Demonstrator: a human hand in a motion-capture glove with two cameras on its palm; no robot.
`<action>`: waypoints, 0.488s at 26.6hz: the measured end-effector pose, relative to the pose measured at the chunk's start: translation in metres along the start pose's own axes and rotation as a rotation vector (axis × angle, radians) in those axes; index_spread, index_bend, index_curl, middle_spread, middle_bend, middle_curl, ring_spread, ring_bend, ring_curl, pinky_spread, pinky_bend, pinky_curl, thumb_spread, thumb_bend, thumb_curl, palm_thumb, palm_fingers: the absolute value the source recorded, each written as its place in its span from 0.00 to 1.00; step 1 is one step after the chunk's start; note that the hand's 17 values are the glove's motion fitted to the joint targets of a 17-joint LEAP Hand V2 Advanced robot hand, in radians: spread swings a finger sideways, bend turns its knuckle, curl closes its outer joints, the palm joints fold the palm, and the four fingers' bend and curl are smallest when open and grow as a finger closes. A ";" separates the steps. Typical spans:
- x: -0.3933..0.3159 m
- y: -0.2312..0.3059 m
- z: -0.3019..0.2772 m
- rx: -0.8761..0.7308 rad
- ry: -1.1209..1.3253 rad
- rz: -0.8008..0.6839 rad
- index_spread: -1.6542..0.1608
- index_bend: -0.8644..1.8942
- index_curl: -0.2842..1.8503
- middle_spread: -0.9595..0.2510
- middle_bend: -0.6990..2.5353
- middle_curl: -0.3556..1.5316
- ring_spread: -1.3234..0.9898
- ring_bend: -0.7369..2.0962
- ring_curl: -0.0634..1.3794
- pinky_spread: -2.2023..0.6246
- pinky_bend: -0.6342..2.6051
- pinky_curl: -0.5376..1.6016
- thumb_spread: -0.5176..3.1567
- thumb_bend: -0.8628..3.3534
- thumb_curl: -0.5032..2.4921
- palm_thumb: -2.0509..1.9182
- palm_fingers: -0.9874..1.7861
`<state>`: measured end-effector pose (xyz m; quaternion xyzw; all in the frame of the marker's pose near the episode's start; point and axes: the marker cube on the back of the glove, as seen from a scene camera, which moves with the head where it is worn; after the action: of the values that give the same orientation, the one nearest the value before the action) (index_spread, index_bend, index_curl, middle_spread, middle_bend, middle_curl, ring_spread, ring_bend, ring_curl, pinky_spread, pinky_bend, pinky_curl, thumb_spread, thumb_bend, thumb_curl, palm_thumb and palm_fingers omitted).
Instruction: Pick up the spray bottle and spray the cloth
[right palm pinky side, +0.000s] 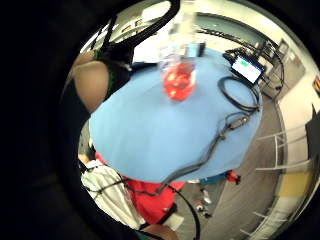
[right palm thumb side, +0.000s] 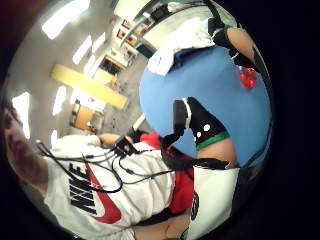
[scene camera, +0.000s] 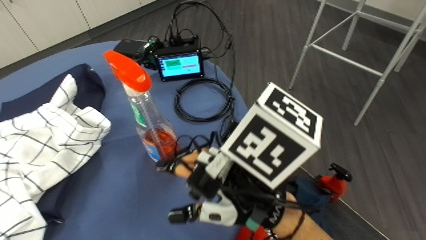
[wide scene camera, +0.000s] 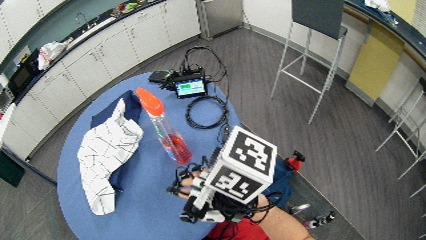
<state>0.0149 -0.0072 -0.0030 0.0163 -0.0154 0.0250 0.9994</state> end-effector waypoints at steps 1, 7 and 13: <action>0.005 -0.003 -0.001 0.012 -0.012 0.016 0.82 0.38 0.16 0.77 0.32 0.24 0.57 0.39 0.11 0.80 0.32 0.28 0.25 0.28 0.20 0.64 0.68; 0.063 -0.041 0.008 0.115 -0.264 0.197 0.77 0.36 0.20 0.76 0.33 0.29 0.56 0.40 0.18 0.81 0.34 0.33 0.34 0.27 0.21 0.64 0.66; 0.085 -0.060 0.052 0.111 -0.453 0.282 0.75 0.35 0.21 0.77 0.32 0.31 0.57 0.39 0.21 0.81 0.35 0.36 0.38 0.26 0.22 0.64 0.64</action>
<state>0.1011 -0.0648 0.0494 0.0739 -0.2393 0.1602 0.9548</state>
